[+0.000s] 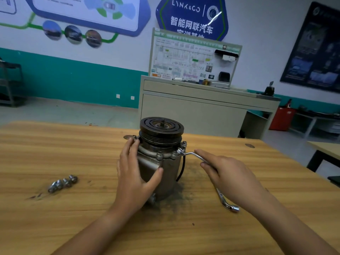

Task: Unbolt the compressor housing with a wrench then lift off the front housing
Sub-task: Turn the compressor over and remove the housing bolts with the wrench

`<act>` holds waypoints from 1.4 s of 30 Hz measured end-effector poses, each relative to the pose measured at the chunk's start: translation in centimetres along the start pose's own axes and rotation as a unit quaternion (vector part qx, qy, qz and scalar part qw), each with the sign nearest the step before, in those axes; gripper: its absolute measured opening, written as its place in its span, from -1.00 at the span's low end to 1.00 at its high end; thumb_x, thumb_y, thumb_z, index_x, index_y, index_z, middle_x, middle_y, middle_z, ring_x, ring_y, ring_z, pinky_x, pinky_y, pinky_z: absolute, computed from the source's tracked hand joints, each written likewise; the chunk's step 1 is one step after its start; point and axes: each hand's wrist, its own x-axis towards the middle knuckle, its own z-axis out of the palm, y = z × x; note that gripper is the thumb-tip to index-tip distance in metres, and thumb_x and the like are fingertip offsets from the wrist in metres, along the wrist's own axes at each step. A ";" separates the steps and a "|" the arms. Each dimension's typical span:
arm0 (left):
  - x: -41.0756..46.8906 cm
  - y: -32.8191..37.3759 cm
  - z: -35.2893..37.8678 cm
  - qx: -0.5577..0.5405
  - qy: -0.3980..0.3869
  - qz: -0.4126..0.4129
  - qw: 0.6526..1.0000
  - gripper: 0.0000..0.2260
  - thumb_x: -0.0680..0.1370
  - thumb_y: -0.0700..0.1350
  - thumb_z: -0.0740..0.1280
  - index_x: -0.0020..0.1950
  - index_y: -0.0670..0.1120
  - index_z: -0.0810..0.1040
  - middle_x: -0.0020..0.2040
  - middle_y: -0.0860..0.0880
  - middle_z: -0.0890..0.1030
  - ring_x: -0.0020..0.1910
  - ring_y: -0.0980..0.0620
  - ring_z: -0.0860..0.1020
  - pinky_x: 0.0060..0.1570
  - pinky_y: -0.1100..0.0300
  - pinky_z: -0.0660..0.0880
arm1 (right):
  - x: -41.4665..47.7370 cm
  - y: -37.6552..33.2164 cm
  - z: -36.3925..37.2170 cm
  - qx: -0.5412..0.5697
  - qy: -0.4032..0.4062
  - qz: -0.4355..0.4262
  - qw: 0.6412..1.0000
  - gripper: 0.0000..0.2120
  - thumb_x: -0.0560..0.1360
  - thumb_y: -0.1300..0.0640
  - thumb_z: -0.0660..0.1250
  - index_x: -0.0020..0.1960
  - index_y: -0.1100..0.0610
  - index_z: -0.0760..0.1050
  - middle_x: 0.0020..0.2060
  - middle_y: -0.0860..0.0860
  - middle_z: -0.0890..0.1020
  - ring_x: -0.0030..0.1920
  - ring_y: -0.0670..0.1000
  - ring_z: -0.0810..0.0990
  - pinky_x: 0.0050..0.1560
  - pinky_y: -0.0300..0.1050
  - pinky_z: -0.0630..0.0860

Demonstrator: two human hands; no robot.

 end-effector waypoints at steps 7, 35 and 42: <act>-0.1 0.4 -0.5 0.052 -0.018 0.019 0.998 -0.39 0.41 0.12 0.28 0.39 0.12 0.08 0.40 0.14 0.10 0.37 0.28 0.03 0.37 -0.24 0.16 | 0.8 -1.5 0.1 -0.090 -0.015 0.026 0.996 -0.54 0.59 0.15 0.06 0.40 -0.21 0.06 -0.32 -0.04 0.45 -0.23 0.09 0.51 -0.30 -0.07 0.42; 0.5 -0.3 -1.1 0.110 -0.033 0.014 0.993 -0.44 0.37 0.15 0.33 0.31 -0.03 0.40 0.44 -0.01 0.23 0.35 0.02 0.20 0.24 -0.37 0.27 | 3.6 1.2 0.0 -0.276 0.050 -0.102 0.954 -0.60 0.52 0.26 0.28 0.32 0.11 0.29 -0.15 0.05 0.58 -0.28 -0.01 0.49 -0.35 -0.24 0.34; 0.3 -0.1 -1.0 0.121 -0.025 0.022 0.992 -0.45 0.37 0.12 0.33 0.30 -0.08 0.41 0.43 -0.06 0.25 0.37 -0.02 0.22 0.25 -0.40 0.23 | 2.0 1.6 -3.6 0.524 0.209 0.124 0.816 -0.34 0.57 0.28 0.17 0.46 -0.22 -0.05 -0.31 0.05 0.68 -0.31 0.01 0.68 -0.38 -0.25 0.56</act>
